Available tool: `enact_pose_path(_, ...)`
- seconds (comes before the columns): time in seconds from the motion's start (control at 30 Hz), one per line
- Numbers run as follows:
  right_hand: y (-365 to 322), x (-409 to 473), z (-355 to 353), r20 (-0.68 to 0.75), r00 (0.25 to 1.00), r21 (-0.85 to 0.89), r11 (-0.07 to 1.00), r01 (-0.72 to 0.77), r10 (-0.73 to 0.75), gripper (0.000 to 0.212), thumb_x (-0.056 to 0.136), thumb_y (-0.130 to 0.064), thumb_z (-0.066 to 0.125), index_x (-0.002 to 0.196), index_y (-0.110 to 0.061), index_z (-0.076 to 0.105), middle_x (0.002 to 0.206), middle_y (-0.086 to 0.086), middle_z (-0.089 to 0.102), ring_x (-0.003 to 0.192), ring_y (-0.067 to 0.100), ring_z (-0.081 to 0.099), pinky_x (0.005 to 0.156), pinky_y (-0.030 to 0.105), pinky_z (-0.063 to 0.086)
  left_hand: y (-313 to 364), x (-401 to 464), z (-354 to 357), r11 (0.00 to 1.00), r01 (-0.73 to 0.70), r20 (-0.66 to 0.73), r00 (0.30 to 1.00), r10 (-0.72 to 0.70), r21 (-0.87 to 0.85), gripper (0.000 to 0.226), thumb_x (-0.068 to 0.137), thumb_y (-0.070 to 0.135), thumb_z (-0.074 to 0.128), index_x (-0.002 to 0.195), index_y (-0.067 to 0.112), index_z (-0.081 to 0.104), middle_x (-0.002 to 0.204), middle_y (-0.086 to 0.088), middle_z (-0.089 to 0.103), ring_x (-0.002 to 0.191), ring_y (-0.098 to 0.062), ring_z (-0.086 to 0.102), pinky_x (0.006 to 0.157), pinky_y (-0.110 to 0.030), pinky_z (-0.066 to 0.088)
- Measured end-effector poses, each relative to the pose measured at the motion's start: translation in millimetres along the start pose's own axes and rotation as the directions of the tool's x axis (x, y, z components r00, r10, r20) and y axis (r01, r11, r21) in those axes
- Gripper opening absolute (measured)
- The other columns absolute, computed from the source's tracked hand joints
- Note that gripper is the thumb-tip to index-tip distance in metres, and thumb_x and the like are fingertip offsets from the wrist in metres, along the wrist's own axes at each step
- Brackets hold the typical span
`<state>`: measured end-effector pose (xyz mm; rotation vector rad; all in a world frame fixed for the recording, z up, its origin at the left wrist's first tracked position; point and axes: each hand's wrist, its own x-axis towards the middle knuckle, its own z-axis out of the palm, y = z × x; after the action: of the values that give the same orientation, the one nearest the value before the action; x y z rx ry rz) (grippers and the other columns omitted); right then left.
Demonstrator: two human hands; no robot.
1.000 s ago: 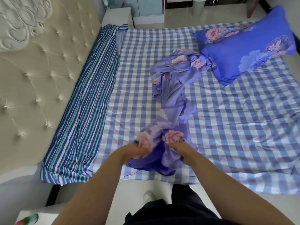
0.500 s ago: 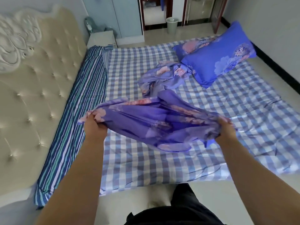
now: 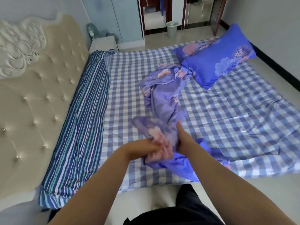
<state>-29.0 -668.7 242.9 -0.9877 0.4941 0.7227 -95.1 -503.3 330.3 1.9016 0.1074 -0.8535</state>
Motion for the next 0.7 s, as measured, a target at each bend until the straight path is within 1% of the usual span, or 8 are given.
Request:
enact_pose_path(0.13, -14.7, 3.5, 26.8, -0.162, 0.971, -0.373, 0.922, 0.103, -0.174, 0.013, 0.097, -0.015, 0.046, 0.089, -0.015, 0.057, 0.087, 0.003, 0.059, 0.081, 0.021, 0.053, 0.068, 0.027, 0.049, -15.9, -5.7, 1.1, 0.993, -0.03, 0.319, 0.948, -0.009, 0.114, 0.024, 0.095, 0.017, 0.056, 0.119, 0.011, 0.058, 0.111, 0.004, 0.064, 0.096, 0.001, 0.061, 0.087, -0.017, 0.049)
enact_pose_path(0.2, -23.7, 8.7, 29.2, -0.208, 0.886, -0.346, 0.879, 0.33, -0.414, 0.011, 0.095, -0.014, 0.046, 0.087, -0.013, 0.054, 0.073, -0.002, 0.059, 0.081, 0.02, 0.051, 0.067, 0.022, 0.047, -31.2, -3.0, -13.0, 0.986, 0.061, 0.183, 0.979, -0.089, 0.154, 0.027, 0.097, 0.037, 0.049, 0.114, 0.019, 0.06, 0.115, 0.002, 0.064, 0.098, -0.004, 0.061, 0.092, -0.024, 0.048)
enact_pose_path(0.27, -22.2, 8.4, 42.2, -0.043, 0.845, -0.511, 0.739, 0.44, -0.533, 0.017, 0.096, -0.012, 0.048, 0.109, -0.006, 0.056, 0.09, 0.0, 0.059, 0.093, 0.016, 0.051, 0.079, 0.017, 0.043, -42.9, 0.9, -29.2, 0.981, 0.193, -0.138, 0.972, -0.189, 0.017, 0.061, 0.092, 0.063, 0.034, 0.132, 0.02, 0.051, 0.136, -0.002, 0.054, 0.119, -0.017, 0.053, 0.105, -0.038, 0.04)
enact_pose_path(0.33, -8.9, -7.5, 63.6, 0.282, 0.853, -0.722, 0.487, 0.49, -0.44, 0.024, 0.096, -0.007, 0.047, 0.12, -0.009, 0.052, 0.101, -0.002, 0.058, 0.099, 0.015, 0.051, 0.079, 0.007, 0.04, -44.7, 11.2, -42.0, 0.961, 0.134, -0.298, 0.932, -0.205, -0.24, 0.077, 0.088, 0.071, 0.024, 0.145, 0.02, 0.035, 0.149, -0.002, 0.04, 0.133, -0.022, 0.042, 0.111, -0.042, 0.032)
enact_pose_path(0.4, 12.6, -13.2, 77.6, 0.464, 0.854, -0.842, 0.182, 0.508, -0.234, 0.032, 0.096, -0.017, 0.046, 0.128, -0.016, 0.049, 0.112, 0.003, 0.063, 0.102, 0.021, 0.057, 0.088, 0.019, 0.045, -31.9, 26.0, -52.0, 0.885, 0.036, -0.297, 0.935, -0.194, -0.465, 0.078, 0.088, 0.07, 0.029, 0.142, 0.015, 0.04, 0.143, -0.006, 0.046, 0.13, -0.026, 0.046, 0.107, -0.04, 0.037)
enact_pose_path(0.5, 27.9, -13.1, 81.1, 0.507, 0.86, -0.86, -0.099, 0.5, -0.052, 0.034, 0.096, -0.021, 0.042, 0.128, -0.015, 0.047, 0.113, 0.012, 0.063, 0.098, 0.029, 0.059, 0.083, 0.033, 0.044, -16.3, 47.9, -62.6, 0.937, 0.067, -0.402, 0.891, -0.211, -0.343, 0.076, 0.073, 0.062, 0.065, 0.126, 0.009, 0.058, 0.122, -0.013, 0.063, 0.113, -0.031, 0.06, 0.1, -0.043, 0.046)
enact_pose_path(0.6, 21.8, -9.4, 65.7, 0.511, 0.856, -0.859, 0.018, 0.512, 0.081, 0.015, 0.094, -0.03, 0.049, 0.108, -0.028, 0.055, 0.1, 0.005, 0.063, 0.085, 0.017, 0.054, 0.077, 0.029, 0.043, -20.0, 71.4, -66.6, 0.946, 0.109, -0.446, 0.862, -0.243, -0.305, 0.025, 0.088, 0.025, 0.064, 0.106, 0.007, 0.068, 0.094, -0.008, 0.073, 0.096, -0.028, 0.066, 0.086, -0.033, 0.051)
enact_pose_path(0.7, 11.7, 14.8, 43.4, 0.388, 0.921, -0.822, 0.441, 0.359, -0.026, 0.029, 0.089, -0.054, 0.053, 0.087, -0.026, 0.061, 0.088, 0.001, 0.064, 0.079, 0.015, 0.059, 0.076, 0.027, 0.049, -11.3, 88.9, -67.2, 0.903, 0.044, -0.393, 0.89, -0.23, -0.428, 0.029, 0.099, 0.017, 0.049, 0.12, 0.002, 0.06, 0.105, -0.013, 0.066, 0.096, -0.028, 0.063, 0.08, -0.034, 0.051)
